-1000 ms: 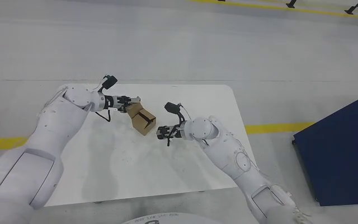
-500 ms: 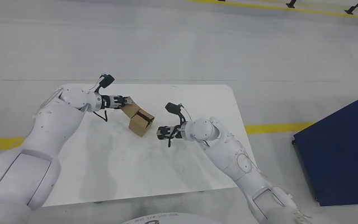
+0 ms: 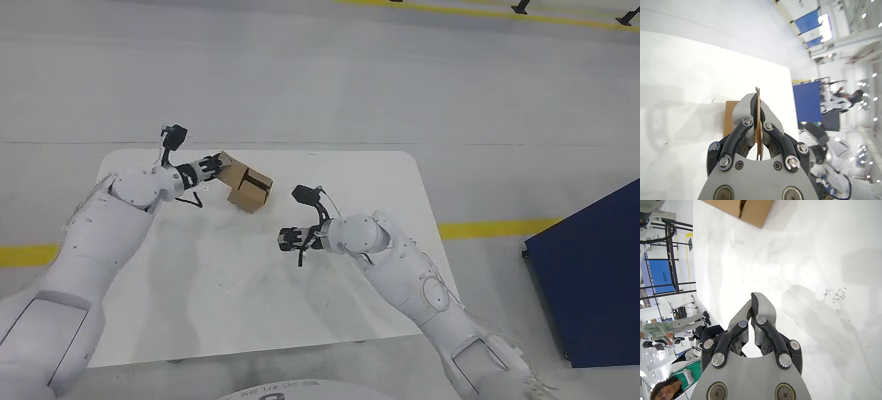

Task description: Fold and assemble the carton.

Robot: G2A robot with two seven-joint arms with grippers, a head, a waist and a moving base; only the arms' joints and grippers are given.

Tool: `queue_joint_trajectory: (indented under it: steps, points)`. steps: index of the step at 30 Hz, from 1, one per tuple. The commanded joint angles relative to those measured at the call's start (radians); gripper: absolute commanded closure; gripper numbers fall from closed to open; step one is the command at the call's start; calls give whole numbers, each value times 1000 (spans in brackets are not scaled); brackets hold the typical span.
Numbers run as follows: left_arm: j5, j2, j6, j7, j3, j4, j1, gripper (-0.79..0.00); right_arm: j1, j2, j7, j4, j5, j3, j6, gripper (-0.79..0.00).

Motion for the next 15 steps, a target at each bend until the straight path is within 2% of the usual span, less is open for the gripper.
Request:
queue_joint_trajectory:
  steps: [1, 9, 15]
  points:
    - [-80, 5, 49, -130, -22, -33, 26, 0, 2, -2, -16, 0, 3, -2, -4, 0]
    - [-10, 29, 171, -223, -18, -139, 63, 0, 31, -18, -95, 34, 19, -25, 52, 0]
    - [128, 53, 199, -168, -9, -240, 110, 0, 26, -17, -109, 45, 38, -3, 60, 0]
